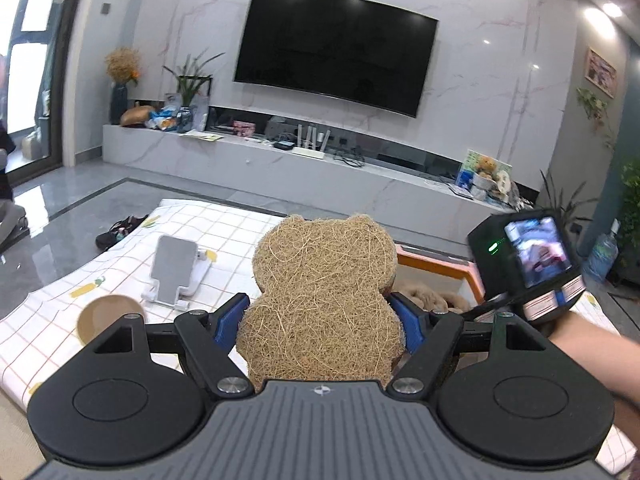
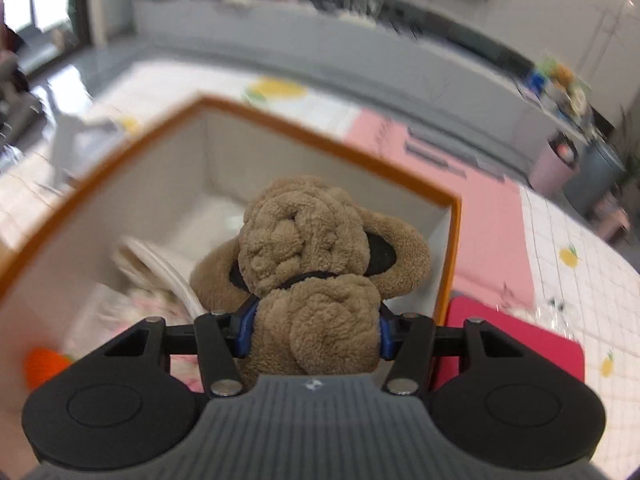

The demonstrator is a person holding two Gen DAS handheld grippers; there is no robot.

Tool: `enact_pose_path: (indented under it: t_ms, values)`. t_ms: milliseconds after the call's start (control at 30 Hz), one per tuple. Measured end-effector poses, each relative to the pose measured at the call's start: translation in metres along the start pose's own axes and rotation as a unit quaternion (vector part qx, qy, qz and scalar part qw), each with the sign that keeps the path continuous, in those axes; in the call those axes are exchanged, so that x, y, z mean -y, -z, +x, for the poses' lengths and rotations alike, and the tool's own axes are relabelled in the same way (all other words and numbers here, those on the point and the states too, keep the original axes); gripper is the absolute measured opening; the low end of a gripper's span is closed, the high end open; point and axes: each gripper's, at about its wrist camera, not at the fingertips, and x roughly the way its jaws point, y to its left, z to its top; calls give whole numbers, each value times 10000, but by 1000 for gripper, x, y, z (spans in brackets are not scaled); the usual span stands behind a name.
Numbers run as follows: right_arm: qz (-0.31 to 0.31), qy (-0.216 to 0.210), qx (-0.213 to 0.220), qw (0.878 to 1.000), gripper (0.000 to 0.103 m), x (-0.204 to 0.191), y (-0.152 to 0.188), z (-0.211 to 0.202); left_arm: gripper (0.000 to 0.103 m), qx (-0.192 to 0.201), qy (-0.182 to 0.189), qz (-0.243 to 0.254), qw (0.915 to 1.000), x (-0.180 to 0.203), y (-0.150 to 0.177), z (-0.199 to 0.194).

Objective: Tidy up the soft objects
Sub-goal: 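Carry the plush dog and bear pad over the orange box with both grippers, then open the right gripper to drop the plush dog into the box, then lower the bear pad into the box and open the left gripper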

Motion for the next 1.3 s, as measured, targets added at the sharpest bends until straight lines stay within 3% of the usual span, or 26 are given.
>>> enact_pose_path:
  t_ms: [167,333,500,533,600,633,767,1000,1133,1300]
  values:
    - [-588,612,-440,9954,54,-26,-13,28,87,24,-51,-94,9999,-11,-3,-5]
    - [-1304,1233,-699,9813,56,-41,-12,47,87,-43,-12,-393,9992,-26,-8,-5]
    - [-2080,1571,-1126,9588,70,-56,4,57,87,-86,13,-366,9993,-27,-10,-4]
    - [-2132,1604,-1143,9570,69,-58,5,58,87,-94,16,-348,9993,-26,-10,-4]
    - [-2090,1560,-1112,9590,76,-58,3,53,87,-114,131,-382,9991,-26,-11,-4]
    - [-2040,1571,-1073,9603,85,-57,2,50,87,-125,197,-412,9989,-27,-12,-4]
    - [-2000,1397,-575,9681,100,-53,1,23,87,-65,183,-394,9990,-26,-15,-8]
    - [-1899,840,117,9781,100,-51,16,-48,87,15,160,-326,9993,-21,-18,-14]
    - [-873,532,691,9924,100,-25,33,-99,87,63,174,-196,9996,-14,-16,-16]
    - [123,310,1441,9890,100,-6,81,-133,87,7,199,-63,9998,-1,-13,-12]
